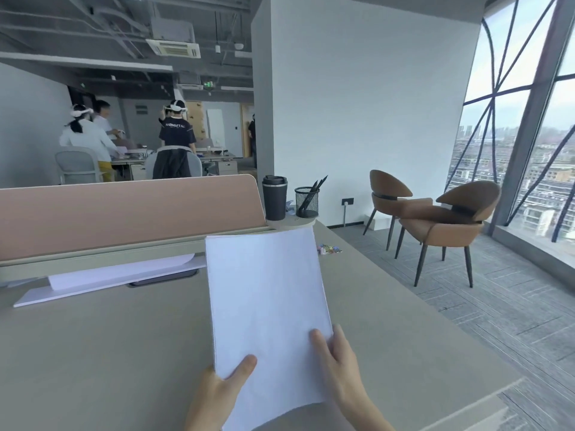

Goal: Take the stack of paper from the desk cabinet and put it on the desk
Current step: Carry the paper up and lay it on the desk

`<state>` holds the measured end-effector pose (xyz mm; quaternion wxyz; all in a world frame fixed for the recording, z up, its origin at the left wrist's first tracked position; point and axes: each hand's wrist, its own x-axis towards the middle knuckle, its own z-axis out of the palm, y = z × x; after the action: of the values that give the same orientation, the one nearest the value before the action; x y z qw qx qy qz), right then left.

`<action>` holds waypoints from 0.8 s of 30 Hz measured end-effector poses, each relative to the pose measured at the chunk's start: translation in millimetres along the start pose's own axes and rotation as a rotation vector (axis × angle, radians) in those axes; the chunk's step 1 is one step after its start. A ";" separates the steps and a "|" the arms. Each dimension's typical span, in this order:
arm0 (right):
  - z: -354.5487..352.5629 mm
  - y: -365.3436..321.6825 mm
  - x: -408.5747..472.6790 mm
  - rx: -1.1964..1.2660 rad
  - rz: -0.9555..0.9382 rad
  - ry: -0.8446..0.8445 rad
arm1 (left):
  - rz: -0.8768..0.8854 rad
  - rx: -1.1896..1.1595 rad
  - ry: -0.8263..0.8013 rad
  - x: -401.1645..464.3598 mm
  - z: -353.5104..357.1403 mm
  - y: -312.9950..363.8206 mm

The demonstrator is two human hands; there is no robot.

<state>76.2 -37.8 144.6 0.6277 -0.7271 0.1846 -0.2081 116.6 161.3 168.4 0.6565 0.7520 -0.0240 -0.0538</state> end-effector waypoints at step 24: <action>-125.3 61.8 246.3 -0.922 0.197 0.143 | 0.050 0.436 0.120 163.1 230.7 -8.1</action>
<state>216.9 -281.9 116.6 0.2420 -0.8926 0.3687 -0.0935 252.4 -82.2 121.8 0.4797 0.8772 -0.0146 0.0141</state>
